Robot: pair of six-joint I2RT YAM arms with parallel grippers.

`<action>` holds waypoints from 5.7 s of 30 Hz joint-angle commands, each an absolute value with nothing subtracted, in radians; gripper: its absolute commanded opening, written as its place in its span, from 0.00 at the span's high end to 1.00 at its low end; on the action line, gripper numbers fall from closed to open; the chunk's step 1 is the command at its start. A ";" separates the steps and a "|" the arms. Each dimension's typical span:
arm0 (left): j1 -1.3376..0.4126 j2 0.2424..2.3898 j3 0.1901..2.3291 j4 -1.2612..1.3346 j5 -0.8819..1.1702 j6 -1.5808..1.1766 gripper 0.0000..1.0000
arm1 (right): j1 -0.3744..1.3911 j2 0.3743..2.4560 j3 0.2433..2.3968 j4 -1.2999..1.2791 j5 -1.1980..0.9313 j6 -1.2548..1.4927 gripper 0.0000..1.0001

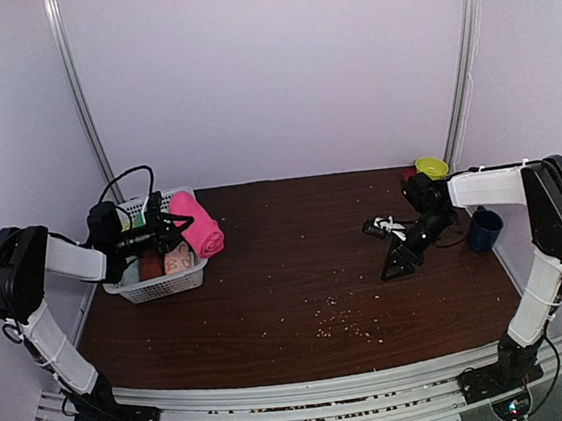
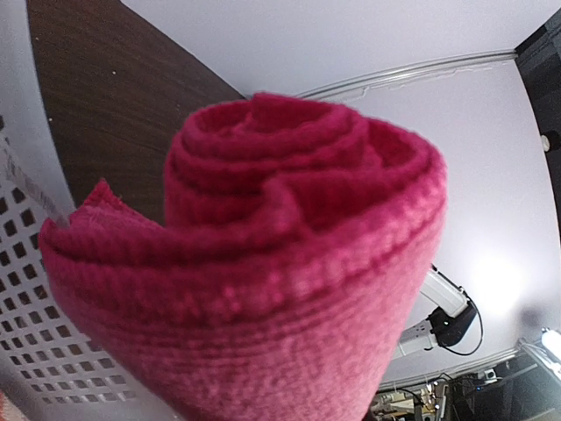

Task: Roll the towels
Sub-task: Place the towel in the bin, then adjust the towel in the bin, then reset both arms

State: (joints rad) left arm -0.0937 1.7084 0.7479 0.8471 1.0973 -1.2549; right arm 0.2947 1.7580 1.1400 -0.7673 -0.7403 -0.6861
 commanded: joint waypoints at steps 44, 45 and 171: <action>-0.035 1.977 1.371 -0.781 0.745 -0.188 0.87 | 0.288 1.765 1.167 -0.780 -0.738 -0.700 0.50; -0.035 1.979 1.379 -0.794 0.721 -0.193 0.87 | 0.288 1.766 1.167 -0.781 -0.739 -0.700 0.50; -0.844 0.618 0.699 -0.391 -0.669 -0.322 0.02 | 0.179 0.557 0.528 -0.114 0.163 -0.144 0.00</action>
State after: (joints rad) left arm -0.8391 0.5892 0.6926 -0.3458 -0.6487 -0.3073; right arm 0.1833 0.5697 0.5465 -0.1307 0.1162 -0.1577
